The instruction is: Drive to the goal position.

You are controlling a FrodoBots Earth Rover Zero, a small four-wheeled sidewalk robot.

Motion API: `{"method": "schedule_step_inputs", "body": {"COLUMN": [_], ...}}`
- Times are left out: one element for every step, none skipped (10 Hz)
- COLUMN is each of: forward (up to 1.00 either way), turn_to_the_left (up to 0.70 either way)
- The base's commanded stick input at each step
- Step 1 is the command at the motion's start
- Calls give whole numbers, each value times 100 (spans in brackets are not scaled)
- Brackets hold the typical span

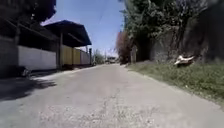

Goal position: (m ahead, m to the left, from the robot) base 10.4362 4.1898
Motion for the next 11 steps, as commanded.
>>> {"method": "schedule_step_inputs", "body": {"forward": [100,100,100,100,100,100,100,100,100,100,100], "turn_to_the_left": [2,2,2,2,2,2,2,2,2,2,2]}}
